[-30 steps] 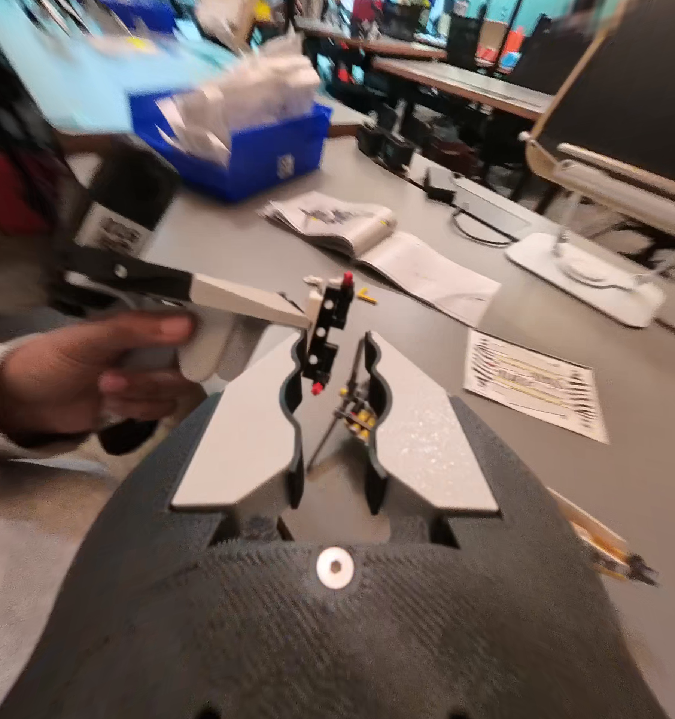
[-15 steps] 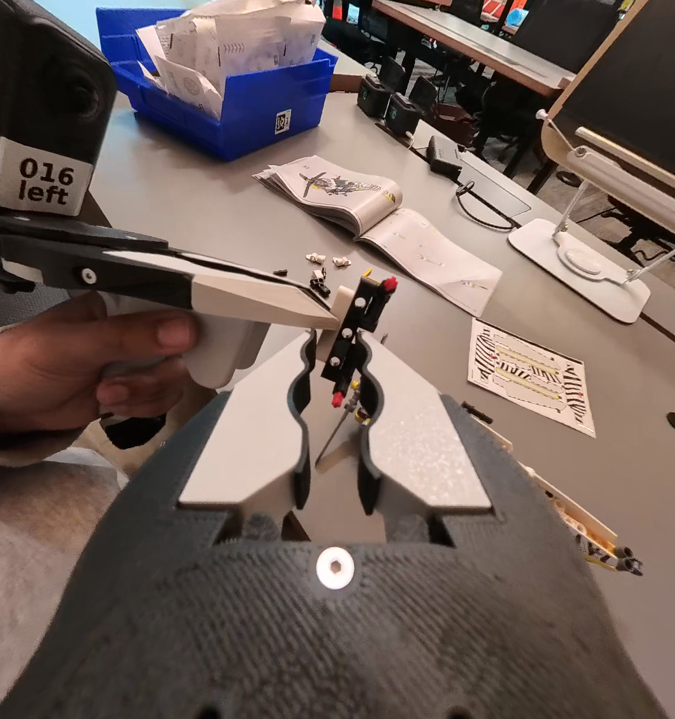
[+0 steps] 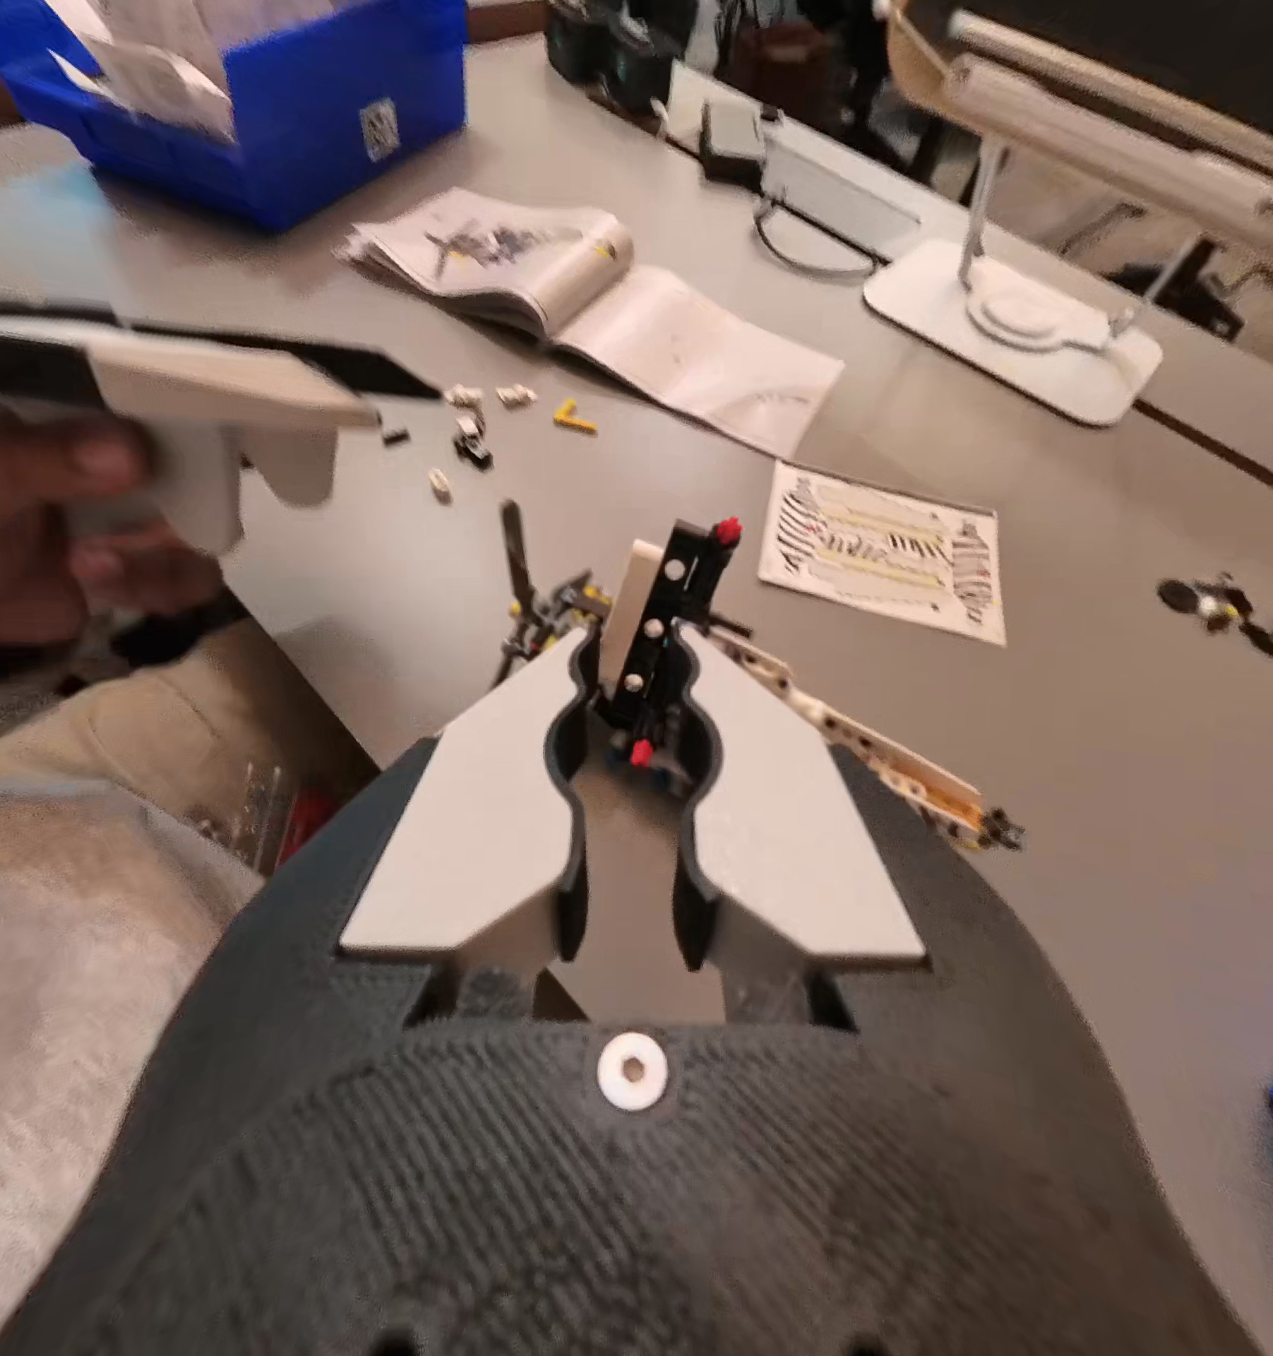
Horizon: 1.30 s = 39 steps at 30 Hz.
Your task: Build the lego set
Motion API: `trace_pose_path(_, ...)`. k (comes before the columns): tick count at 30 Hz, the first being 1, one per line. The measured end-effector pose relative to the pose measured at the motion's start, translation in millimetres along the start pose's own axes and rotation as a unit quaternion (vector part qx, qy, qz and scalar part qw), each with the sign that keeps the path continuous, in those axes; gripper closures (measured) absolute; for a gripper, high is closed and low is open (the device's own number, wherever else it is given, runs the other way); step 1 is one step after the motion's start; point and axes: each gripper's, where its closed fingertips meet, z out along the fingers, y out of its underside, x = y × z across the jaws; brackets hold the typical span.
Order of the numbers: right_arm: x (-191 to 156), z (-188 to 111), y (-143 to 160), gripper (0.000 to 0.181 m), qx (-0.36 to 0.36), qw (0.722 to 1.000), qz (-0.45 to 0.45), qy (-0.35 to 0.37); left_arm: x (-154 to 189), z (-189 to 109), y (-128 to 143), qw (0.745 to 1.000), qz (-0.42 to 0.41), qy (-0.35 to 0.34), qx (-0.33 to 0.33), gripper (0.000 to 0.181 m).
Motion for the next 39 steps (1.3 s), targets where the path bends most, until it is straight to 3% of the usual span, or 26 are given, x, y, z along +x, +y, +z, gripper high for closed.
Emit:
trace_pose_path(6, 9, -1, 20, 0.165, -0.072, 0.997, 0.008, -0.021, -42, 52, -23, 0.991, 0.046, 0.031, -0.123, 0.135)
trace_pose_path(8, 5, 4, 21, 0.165, -0.087, 0.996, 0.002, -0.031, -55, 76, 1, 0.972, 0.007, 0.061, -0.226, 0.133)
trace_pose_path(10, 0, 9, 23, 0.165, -0.102, 0.994, -0.005, -0.041, -54, 88, 35, 0.934, -0.070, 0.110, -0.334, 0.131)
trace_pose_path(13, -4, 18, 26, 0.165, -0.132, 0.990, -0.011, -0.055, -42, 95, 64, 0.894, -0.125, 0.167, -0.398, 0.147)
trace_pose_path(16, -5, 23, 28, 0.165, -0.166, 0.984, -0.017, -0.066, -42, 91, 87, 0.875, -0.092, 0.165, -0.446, 0.138)
trace_pose_path(28, -17, 26, 46, 0.165, -0.321, 0.937, -0.071, -0.123, 1, 56, 83, 0.826, -0.201, 0.321, -0.418, 0.134)
trace_pose_path(39, -15, 39, 49, 0.165, -0.423, 0.891, -0.110, -0.118, -9, 63, 77, 0.833, -0.246, 0.310, -0.388, 0.131)
